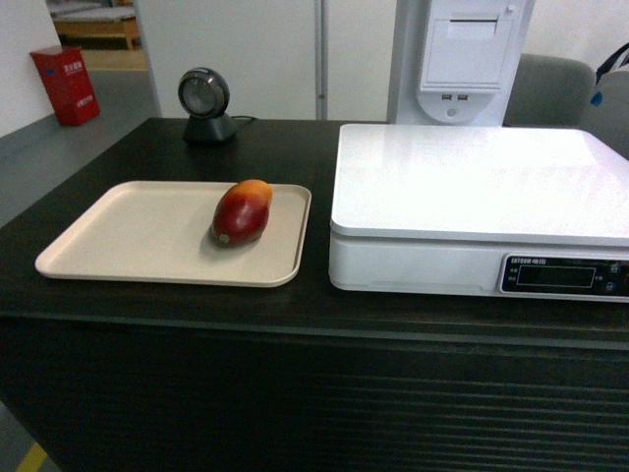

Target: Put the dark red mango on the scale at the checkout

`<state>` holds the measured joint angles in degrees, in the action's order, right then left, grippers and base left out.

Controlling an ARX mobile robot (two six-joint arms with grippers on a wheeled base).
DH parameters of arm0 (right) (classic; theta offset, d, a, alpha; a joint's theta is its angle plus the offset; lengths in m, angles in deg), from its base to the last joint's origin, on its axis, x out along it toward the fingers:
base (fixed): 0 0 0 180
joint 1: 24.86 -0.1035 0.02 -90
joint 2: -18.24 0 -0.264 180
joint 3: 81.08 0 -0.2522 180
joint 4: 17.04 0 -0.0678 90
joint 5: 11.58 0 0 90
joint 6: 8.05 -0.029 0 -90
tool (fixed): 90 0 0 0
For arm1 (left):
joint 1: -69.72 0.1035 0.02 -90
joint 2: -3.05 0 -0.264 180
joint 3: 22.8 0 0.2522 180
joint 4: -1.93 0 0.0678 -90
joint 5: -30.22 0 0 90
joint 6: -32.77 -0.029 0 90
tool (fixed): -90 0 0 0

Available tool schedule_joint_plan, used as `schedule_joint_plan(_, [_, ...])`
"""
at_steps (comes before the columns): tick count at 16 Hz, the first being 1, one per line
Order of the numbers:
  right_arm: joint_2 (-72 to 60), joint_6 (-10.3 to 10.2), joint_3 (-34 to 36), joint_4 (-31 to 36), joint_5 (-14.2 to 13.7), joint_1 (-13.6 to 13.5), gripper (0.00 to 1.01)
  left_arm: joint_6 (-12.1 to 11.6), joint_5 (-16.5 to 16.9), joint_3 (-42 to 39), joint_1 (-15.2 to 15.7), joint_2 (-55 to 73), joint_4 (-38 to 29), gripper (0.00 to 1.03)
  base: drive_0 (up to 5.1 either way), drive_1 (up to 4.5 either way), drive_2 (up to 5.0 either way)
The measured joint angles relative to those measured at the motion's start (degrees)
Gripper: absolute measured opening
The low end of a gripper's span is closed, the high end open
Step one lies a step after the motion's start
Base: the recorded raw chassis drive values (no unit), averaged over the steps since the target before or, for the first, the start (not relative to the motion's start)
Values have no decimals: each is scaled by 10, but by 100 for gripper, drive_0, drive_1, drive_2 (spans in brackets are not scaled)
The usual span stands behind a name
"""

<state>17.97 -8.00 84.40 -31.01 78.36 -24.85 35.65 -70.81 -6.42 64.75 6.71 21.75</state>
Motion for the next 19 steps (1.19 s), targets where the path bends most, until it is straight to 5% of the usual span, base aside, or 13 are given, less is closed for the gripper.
schedule_joint_plan(1, [0, 0, 0, 0, 1, 0, 98, 20, -107, 21, -63, 50, 6, 98, 0, 0, 0])
schedule_joint_plan(2, [0, 0, 0, 0, 0, 0, 98, 23, -172, 31, -90, 64, -17, 98, 0, 0, 0])
schedule_joint_plan(3, [0, 0, 0, -1, 1, 0, 98, 24, -203, 46, -101, 78, -49, 98, 0, 0, 0])
schedule_joint_plan(4, [0, 0, 0, 0, 1, 0, 98, 23, -199, 65, -103, 110, -94, 98, 0, 0, 0])
schedule_joint_plan(8, [0, 0, 0, 0, 1, 0, 98, 7, -71, 97, -39, 363, -334, 98, 0, 0, 0])
schedule_joint_plan(11, [0, 0, 0, 0, 1, 0, 98, -8, 35, 223, -20, 620, -466, 98, 0, 0, 0])
schedule_joint_plan(15, [0, 0, 0, 0, 1, 0, 98, -13, 82, 423, -33, 912, -400, 98, 0, 0, 0])
schedule_joint_plan(19, [0, 0, 0, 0, 1, 0, 98, 0, 119, 586, -52, 1060, -330, 98, 0, 0, 0])
